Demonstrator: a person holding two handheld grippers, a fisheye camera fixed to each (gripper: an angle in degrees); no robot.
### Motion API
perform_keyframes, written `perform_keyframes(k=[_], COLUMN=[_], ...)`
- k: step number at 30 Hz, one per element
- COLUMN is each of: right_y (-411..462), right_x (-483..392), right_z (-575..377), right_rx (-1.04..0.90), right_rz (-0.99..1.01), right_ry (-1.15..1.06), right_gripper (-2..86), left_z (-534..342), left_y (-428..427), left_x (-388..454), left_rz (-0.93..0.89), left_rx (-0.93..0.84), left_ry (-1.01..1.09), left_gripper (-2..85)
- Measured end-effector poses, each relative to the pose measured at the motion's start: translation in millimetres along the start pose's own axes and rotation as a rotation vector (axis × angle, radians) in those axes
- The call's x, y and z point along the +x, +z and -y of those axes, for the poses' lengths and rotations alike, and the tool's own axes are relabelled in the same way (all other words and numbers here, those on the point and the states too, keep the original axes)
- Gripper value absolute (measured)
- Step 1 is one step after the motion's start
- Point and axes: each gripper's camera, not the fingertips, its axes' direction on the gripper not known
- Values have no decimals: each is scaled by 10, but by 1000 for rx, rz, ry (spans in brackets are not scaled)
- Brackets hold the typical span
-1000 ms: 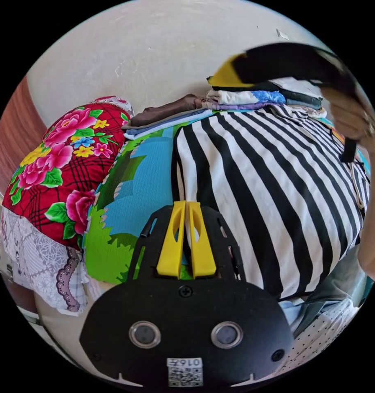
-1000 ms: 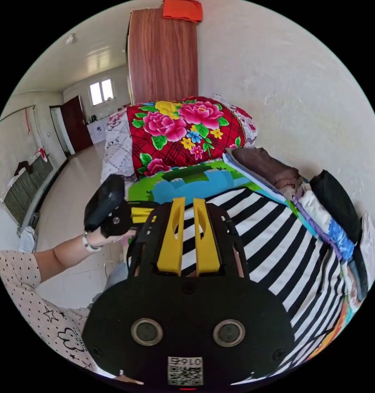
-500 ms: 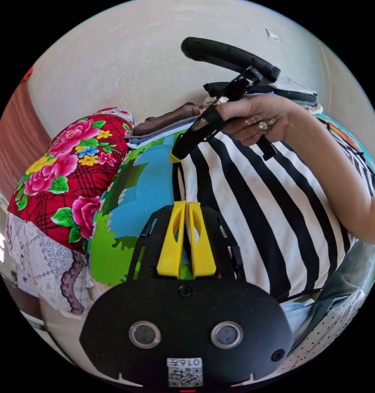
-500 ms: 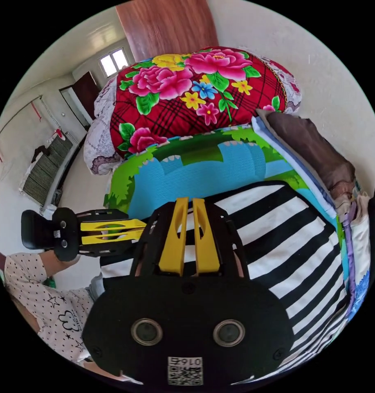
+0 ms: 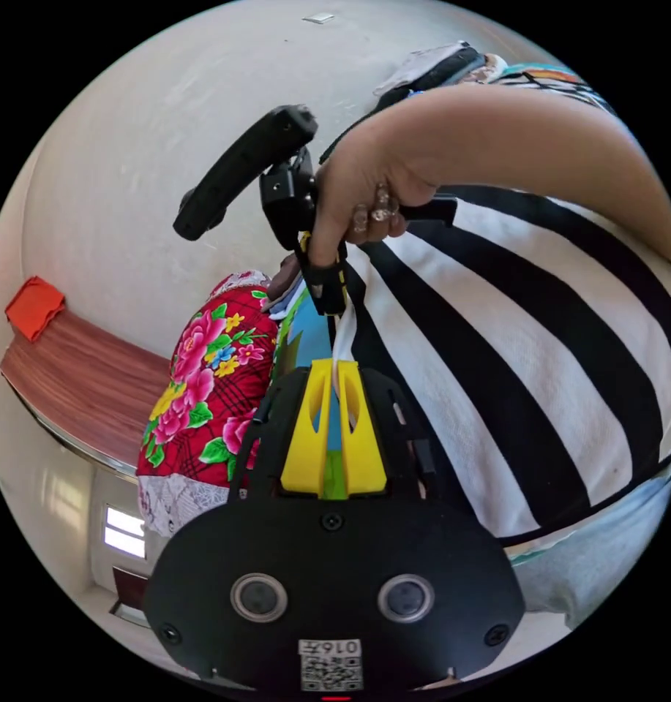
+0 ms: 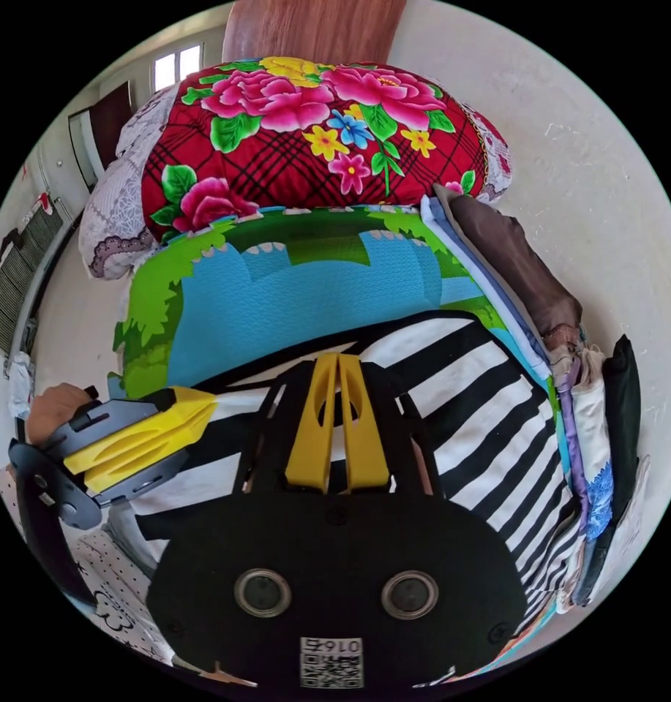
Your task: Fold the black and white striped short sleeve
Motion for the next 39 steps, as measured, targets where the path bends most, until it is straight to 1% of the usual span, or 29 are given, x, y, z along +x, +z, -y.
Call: perform_keyframes(k=[6,9,14,17,21,25,28,34,37,39], right_y=[-68,-68,-37,45,252,318,327,280,472,617], right_x=[212,322,330,264,173,139,172,365,424,422], right_z=[49,63,85,100,79,-44,-185,-587,-747,-799], right_rx=[41,90,132,92,0,14,48,212,182,105], right_rz=[60,71,109,99,18,15,26,138,195,215], right_ry=[36,102,122,103,59,34,41,124,144,140], right_gripper=[1,11,72,86,84,56,31,20,23,28], left_z=[256,323,383,392,340,230,96,-246,-489,-750], left_y=[-367,-461,-577,-599,-569,-446,-283,114,411,654], left_x=[282,386,468,508,546,523,407,-78,-367,-645], left_rz=[113,139,155,177,193,207,201,36,-103,-214], left_rx=[-1,-13,-13,-16,-11,-25,-50,-52,-62,-44], left_ry=[106,145,170,194,230,248,221,56,-33,-126], left_gripper=[-9,-9,-9,-9,-9,-9,-9,-9,-9,-9])
